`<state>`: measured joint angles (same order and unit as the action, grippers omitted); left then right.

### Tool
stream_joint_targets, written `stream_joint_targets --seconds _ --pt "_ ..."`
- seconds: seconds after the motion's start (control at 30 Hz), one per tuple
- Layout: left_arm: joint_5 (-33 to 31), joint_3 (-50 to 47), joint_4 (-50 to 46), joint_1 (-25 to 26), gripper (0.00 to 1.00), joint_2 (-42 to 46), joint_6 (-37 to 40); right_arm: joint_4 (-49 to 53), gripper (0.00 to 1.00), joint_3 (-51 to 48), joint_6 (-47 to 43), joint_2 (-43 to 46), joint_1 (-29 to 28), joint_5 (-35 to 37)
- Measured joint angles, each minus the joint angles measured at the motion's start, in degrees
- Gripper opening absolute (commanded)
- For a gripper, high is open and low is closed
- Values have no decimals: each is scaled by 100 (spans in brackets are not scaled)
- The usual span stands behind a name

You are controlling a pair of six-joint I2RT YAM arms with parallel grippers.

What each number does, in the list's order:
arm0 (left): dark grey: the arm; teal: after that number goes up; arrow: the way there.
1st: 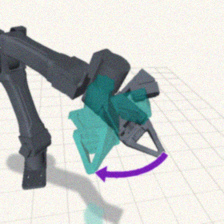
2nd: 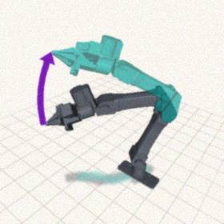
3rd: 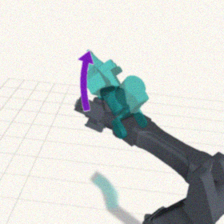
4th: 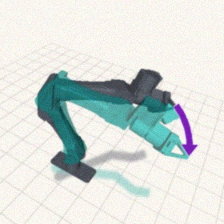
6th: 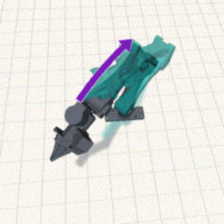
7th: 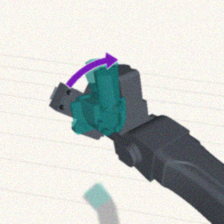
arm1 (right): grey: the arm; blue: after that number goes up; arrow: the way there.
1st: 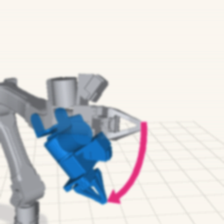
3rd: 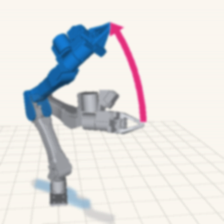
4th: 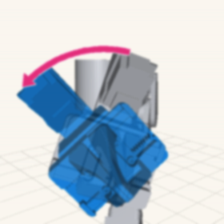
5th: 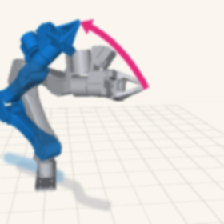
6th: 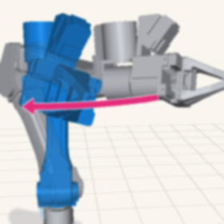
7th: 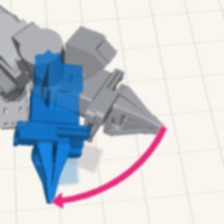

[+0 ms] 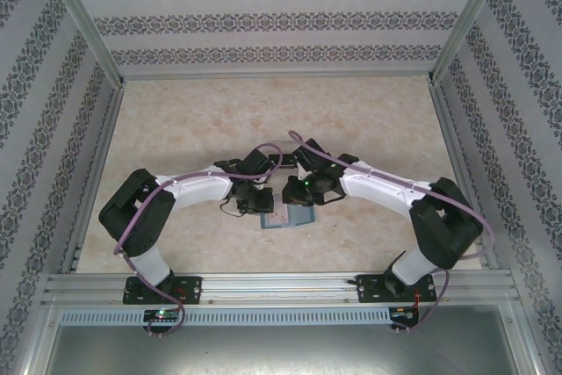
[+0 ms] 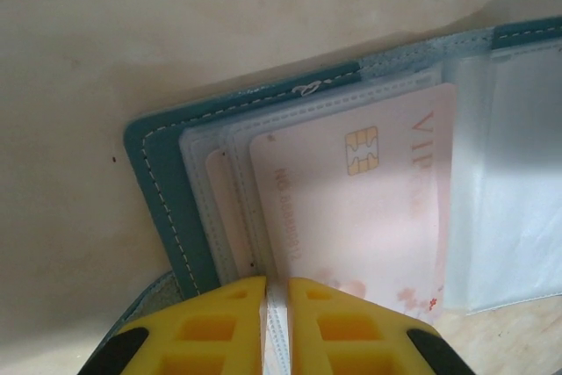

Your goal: Take the credit cards out of the card holder

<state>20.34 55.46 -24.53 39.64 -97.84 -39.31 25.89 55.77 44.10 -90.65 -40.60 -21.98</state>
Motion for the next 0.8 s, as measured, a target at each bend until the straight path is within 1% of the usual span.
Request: stream_joint_targets --seconds 0.17,0.33,0.8 --pt "-4 0 -4 0 14 0 0 -380 18 0 79 -531 0 -310" --pt "-7 0 -7 -2 14 0 2 -586 18 0 79 -780 0 -402" --pt "-96 7 -57 -7 14 -7 46 -570 22 0 52 -831 0 -225"
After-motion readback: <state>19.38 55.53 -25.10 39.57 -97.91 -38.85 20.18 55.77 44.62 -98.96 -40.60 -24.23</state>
